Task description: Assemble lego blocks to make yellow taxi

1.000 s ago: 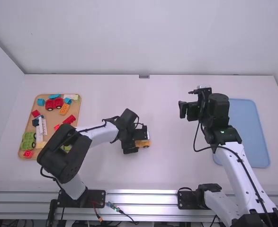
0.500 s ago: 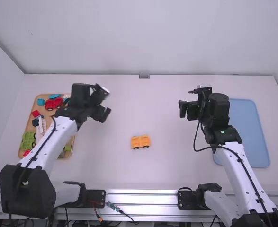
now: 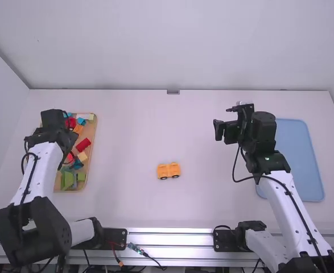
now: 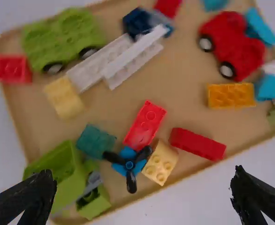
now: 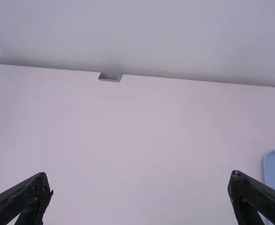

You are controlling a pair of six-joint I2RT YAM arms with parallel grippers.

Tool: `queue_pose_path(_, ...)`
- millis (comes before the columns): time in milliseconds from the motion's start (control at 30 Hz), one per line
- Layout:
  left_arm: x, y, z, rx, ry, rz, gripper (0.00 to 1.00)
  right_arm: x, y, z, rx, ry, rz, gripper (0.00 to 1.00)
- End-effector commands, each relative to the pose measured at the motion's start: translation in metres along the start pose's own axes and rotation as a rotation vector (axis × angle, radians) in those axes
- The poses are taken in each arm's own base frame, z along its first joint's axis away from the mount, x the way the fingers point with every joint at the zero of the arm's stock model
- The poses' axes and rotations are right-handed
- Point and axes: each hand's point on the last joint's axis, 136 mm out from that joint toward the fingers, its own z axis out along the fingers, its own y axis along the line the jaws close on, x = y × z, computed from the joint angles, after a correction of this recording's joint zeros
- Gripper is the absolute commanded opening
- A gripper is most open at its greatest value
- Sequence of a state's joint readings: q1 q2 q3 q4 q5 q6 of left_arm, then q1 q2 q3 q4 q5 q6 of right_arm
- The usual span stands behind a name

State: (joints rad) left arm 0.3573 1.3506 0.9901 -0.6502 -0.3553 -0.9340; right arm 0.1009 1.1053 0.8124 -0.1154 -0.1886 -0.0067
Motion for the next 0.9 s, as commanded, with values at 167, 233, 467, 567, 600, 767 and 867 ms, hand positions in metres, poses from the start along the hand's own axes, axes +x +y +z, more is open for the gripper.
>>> queue_pose_path(167,-0.018,-0.009,-0.001,0.083,-0.012,0.024,0.99,-0.017,0.003,-0.003,-0.010,-0.034,-0.006,1.00)
queue_pose_path(233,-0.020,-0.012,0.001,0.123,0.010,0.038,0.99,-0.017,0.003,-0.003,-0.010,-0.033,-0.006,1.00)
queue_pose_path(467,-0.033,0.028,0.032,-0.008,0.050,-0.158,0.99,-0.016,0.003,-0.003,-0.010,-0.031,-0.005,1.00)
queue_pose_path(567,-0.035,0.034,0.047,-0.038,0.065,-0.176,0.99,-0.017,0.003,-0.003,-0.011,-0.031,-0.006,1.00)
queue_pose_path(600,-0.035,0.036,0.055,-0.059,0.080,-0.179,0.99,-0.017,0.004,-0.003,-0.013,-0.031,-0.006,0.99)
queue_pose_path(767,-0.027,0.041,0.083,-0.127,0.168,-0.194,0.98,-0.017,0.007,-0.003,-0.032,-0.034,-0.006,1.00)
queue_pose_path(867,-0.024,0.052,0.096,-0.216,0.176,-0.288,0.99,-0.017,0.007,-0.003,-0.032,-0.032,-0.007,1.00)
